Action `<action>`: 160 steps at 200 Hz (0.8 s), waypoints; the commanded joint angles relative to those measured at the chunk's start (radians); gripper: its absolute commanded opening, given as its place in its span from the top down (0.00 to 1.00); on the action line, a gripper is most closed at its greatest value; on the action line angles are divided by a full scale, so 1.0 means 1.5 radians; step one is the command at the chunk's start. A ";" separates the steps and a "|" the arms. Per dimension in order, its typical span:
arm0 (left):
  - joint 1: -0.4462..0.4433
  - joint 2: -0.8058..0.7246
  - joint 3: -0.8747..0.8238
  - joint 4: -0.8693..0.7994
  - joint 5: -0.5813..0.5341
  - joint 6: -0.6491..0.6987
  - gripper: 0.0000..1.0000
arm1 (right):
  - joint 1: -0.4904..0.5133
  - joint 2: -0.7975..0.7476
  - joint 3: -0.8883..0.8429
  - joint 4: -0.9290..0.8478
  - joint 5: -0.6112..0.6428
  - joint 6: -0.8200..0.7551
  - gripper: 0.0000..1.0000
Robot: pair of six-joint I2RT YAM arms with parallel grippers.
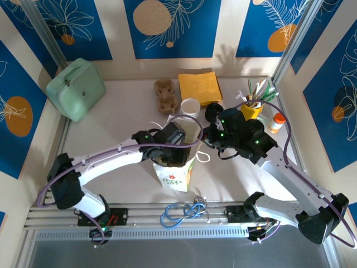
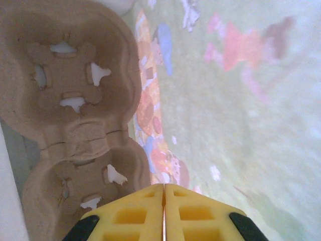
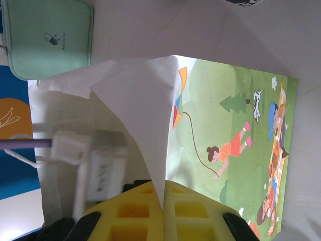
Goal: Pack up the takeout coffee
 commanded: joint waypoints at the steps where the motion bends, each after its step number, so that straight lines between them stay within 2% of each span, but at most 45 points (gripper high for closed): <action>1: -0.004 -0.037 0.024 -0.020 -0.024 -0.002 0.90 | 0.003 -0.015 0.003 -0.008 0.016 -0.016 1.00; 20: -0.001 -0.071 0.016 0.008 -0.023 0.005 0.87 | 0.007 -0.014 0.007 -0.011 0.022 -0.023 1.00; 50: 0.023 -0.147 -0.019 0.105 0.028 0.012 0.86 | 0.007 -0.014 0.003 -0.005 0.026 -0.038 1.00; 71: 0.028 -0.199 -0.016 0.116 0.027 0.036 0.86 | 0.007 -0.015 0.003 0.004 0.026 -0.054 1.00; 89: 0.036 -0.252 -0.013 0.099 -0.001 0.055 0.77 | 0.007 -0.020 0.003 0.023 0.014 -0.081 1.00; 107: 0.042 -0.313 -0.012 0.059 -0.073 0.079 0.69 | 0.005 -0.031 0.001 0.055 -0.017 -0.143 1.00; 148: 0.048 -0.457 -0.024 -0.066 -0.305 0.102 0.50 | -0.003 -0.103 -0.049 0.168 -0.099 -0.236 1.00; 160: 0.049 -0.492 -0.040 -0.081 -0.347 0.103 0.47 | -0.007 -0.126 -0.060 0.184 -0.114 -0.254 1.00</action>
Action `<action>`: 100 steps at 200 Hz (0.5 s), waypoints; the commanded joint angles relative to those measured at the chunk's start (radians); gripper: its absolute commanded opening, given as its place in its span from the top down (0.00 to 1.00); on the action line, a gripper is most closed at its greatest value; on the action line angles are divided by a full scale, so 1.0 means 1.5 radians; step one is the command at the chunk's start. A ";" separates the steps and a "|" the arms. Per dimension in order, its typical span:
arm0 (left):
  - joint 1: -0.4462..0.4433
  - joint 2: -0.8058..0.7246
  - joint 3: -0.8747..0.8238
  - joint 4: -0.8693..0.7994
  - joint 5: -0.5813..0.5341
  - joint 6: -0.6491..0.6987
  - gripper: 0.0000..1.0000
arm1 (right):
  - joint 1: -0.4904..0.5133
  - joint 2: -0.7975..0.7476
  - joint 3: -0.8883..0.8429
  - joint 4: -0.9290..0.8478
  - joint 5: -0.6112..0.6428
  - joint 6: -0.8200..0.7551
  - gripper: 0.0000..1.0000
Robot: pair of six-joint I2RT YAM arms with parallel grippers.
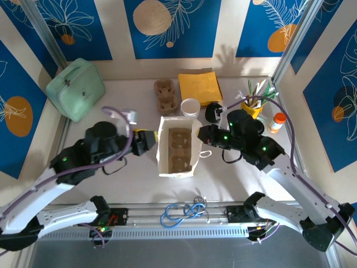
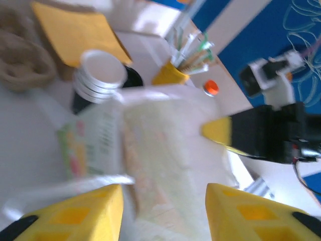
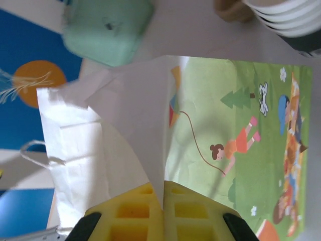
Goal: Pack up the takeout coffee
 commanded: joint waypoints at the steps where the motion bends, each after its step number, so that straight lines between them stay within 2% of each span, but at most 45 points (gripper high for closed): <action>1: 0.007 -0.057 -0.024 -0.079 -0.154 0.023 0.47 | -0.007 -0.049 -0.024 0.082 -0.062 -0.077 1.00; 33: 0.007 -0.114 -0.061 -0.095 -0.205 0.019 0.46 | -0.014 -0.095 -0.042 0.101 -0.103 -0.122 1.00; 100: 0.007 -0.130 -0.102 -0.095 -0.217 0.001 0.47 | -0.019 -0.164 -0.079 0.100 -0.174 -0.169 1.00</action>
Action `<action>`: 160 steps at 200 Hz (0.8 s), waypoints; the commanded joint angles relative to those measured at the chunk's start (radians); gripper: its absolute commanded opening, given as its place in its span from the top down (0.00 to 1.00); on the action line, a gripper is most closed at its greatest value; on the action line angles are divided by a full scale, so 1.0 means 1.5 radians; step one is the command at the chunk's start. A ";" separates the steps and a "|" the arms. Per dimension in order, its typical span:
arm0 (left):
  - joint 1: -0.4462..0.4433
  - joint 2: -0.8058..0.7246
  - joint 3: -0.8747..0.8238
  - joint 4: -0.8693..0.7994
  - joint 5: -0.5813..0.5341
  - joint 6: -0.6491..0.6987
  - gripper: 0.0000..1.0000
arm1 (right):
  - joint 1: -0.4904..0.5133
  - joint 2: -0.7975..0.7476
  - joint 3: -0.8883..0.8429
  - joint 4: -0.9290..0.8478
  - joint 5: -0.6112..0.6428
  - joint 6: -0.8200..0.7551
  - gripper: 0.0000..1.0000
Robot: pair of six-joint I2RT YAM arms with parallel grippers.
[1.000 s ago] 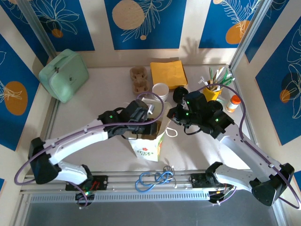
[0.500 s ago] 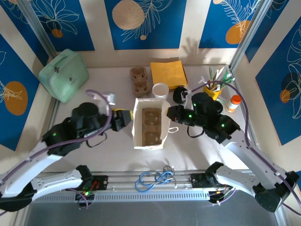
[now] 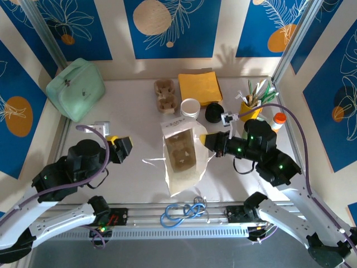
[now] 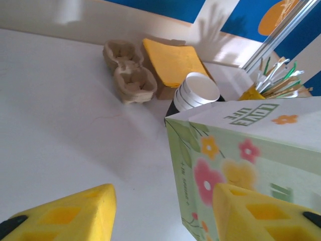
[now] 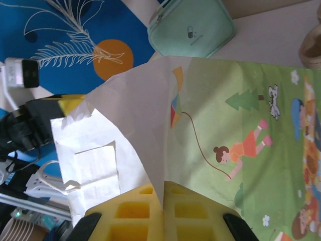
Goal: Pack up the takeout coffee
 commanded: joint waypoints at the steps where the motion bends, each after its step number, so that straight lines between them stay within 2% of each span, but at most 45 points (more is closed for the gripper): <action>1: 0.005 -0.009 -0.010 -0.004 -0.023 -0.007 0.46 | -0.003 -0.023 -0.015 0.023 -0.047 -0.031 1.00; 40: 0.006 -0.005 -0.022 -0.002 -0.023 -0.013 0.44 | -0.004 -0.030 -0.026 0.015 -0.065 -0.025 1.00; 88: 0.007 0.006 -0.028 -0.003 -0.021 -0.021 0.42 | -0.015 0.002 0.014 -0.051 -0.001 0.008 1.00; 132: 0.005 0.016 -0.033 -0.005 -0.020 -0.030 0.42 | -0.059 0.061 0.045 -0.083 -0.002 0.075 1.00; 160: 0.006 0.019 -0.035 -0.006 -0.021 -0.032 0.41 | -0.103 0.101 0.066 -0.117 -0.035 0.119 1.00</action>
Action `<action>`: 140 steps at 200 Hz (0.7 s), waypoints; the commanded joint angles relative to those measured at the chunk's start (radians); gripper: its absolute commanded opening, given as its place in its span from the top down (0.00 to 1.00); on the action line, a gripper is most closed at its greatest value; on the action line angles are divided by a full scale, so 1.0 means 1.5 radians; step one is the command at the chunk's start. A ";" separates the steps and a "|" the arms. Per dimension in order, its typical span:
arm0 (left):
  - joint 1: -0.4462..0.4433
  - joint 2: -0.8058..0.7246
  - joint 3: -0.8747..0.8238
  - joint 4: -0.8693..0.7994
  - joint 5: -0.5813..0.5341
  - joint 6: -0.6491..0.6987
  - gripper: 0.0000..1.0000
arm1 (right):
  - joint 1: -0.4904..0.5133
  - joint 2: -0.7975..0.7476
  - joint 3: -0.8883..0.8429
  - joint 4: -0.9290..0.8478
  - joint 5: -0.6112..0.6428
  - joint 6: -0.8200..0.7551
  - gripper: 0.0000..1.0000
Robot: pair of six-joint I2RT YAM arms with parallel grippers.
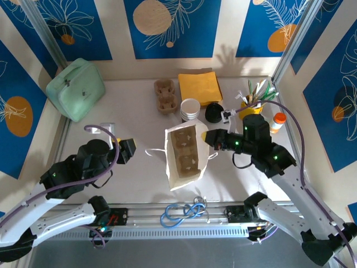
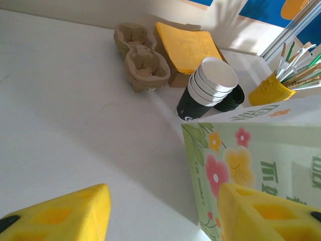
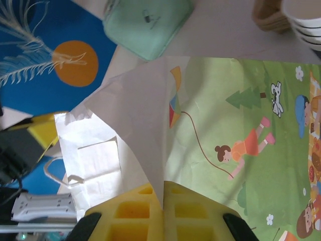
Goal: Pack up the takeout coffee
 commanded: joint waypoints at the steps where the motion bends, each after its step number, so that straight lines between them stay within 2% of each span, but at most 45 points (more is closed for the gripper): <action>1: 0.007 0.001 -0.005 -0.005 -0.012 -0.011 0.41 | -0.033 0.022 0.033 -0.037 -0.030 0.055 1.00; 47: 0.008 0.021 -0.002 -0.001 -0.004 -0.015 0.41 | -0.110 0.069 0.048 -0.046 -0.107 0.115 1.00; 140: 0.013 0.029 -0.004 0.004 0.005 -0.020 0.39 | -0.194 0.190 0.092 -0.049 -0.244 0.095 0.98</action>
